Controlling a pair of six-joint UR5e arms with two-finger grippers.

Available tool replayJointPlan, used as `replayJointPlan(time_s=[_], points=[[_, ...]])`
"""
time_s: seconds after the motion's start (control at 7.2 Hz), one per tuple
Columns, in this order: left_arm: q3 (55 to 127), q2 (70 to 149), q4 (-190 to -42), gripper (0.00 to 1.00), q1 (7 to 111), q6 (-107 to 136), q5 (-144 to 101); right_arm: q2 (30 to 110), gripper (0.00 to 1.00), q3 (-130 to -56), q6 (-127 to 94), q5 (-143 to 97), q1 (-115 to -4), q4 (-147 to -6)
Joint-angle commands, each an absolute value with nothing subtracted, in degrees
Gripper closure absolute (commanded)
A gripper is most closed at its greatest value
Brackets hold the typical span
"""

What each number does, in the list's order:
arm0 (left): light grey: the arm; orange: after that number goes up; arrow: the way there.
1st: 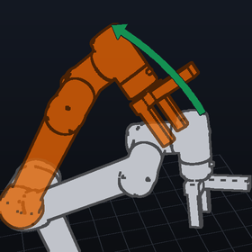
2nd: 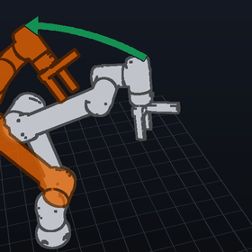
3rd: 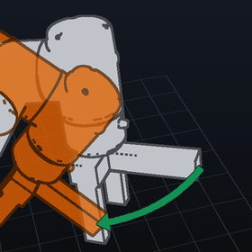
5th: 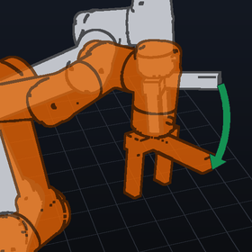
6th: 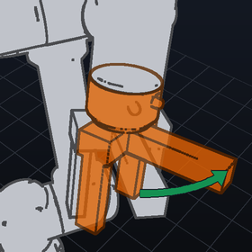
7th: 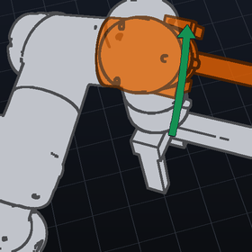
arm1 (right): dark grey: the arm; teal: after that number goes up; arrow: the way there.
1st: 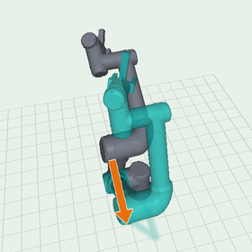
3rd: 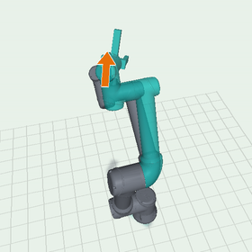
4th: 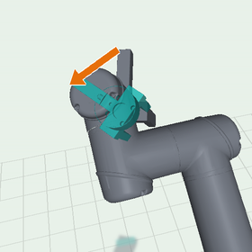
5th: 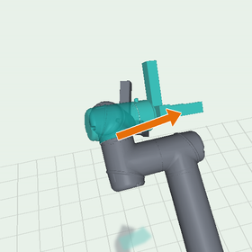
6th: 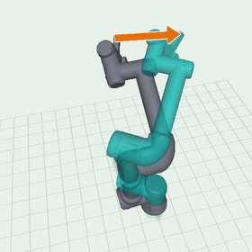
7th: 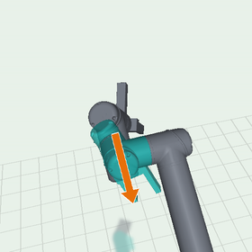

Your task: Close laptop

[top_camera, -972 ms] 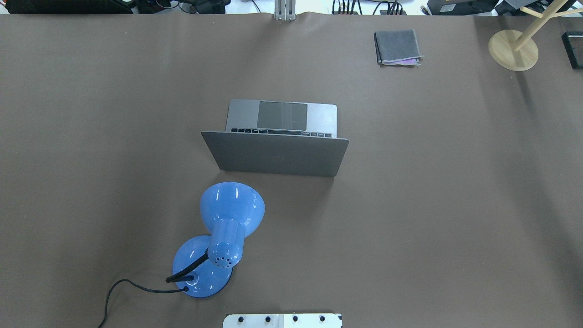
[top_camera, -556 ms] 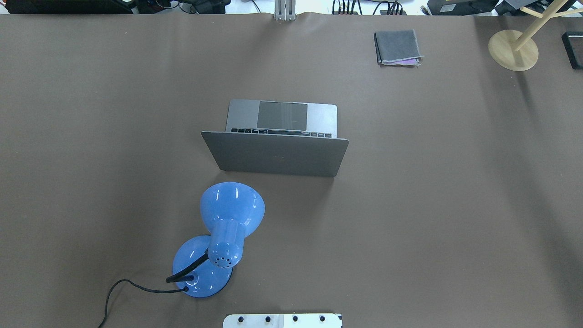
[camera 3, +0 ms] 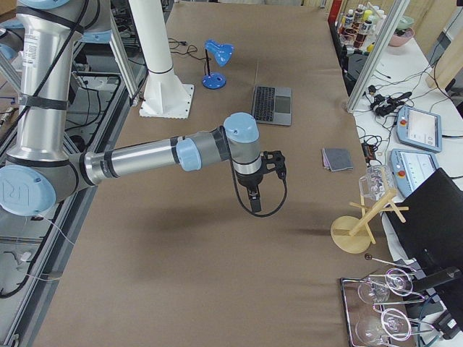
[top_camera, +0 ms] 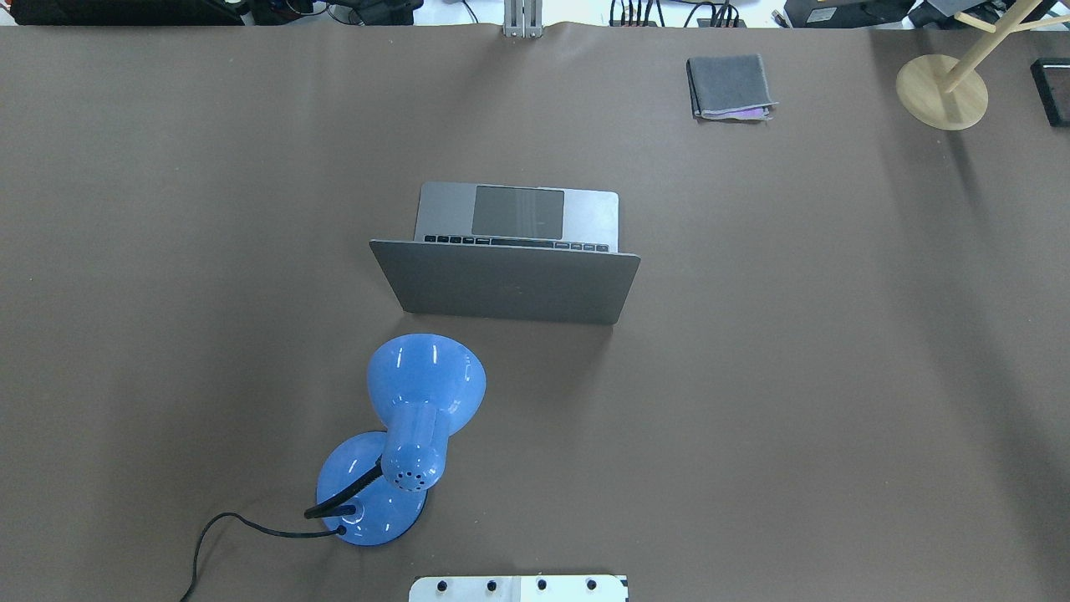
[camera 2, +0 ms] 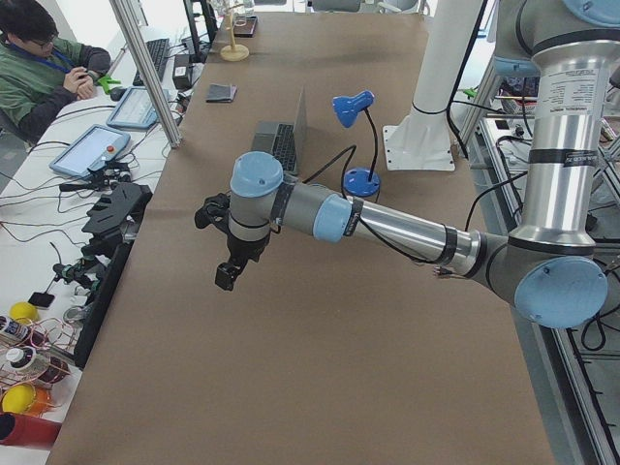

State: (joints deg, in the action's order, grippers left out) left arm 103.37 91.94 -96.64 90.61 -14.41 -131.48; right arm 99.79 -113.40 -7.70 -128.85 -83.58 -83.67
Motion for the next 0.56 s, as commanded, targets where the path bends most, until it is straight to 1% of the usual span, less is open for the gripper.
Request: replayJointPlan(time_s=[0.0, 0.14, 0.28, 0.42], points=[[102.04, 93.07, -103.44, 0.01, 90.62, -7.57, -137.68, 99.76, 0.00, -113.38, -7.91, -134.10, -83.50, -81.74], [101.78, 91.77, -106.06, 0.01, 90.62, -7.91, -141.90, 99.23, 0.00, -113.55, -8.52, -135.25, -82.19, -81.65], [101.43, 90.97, -112.78, 0.01, 90.35, -6.60, -143.86, 98.88, 0.01, -113.73, -12.18, -136.66, -80.70, -80.95], [101.34, 92.01, -114.07, 0.01, 87.92, -3.37, -144.05, 98.96, 0.01, -113.38, -18.66, -136.58, -78.51, -75.64]])
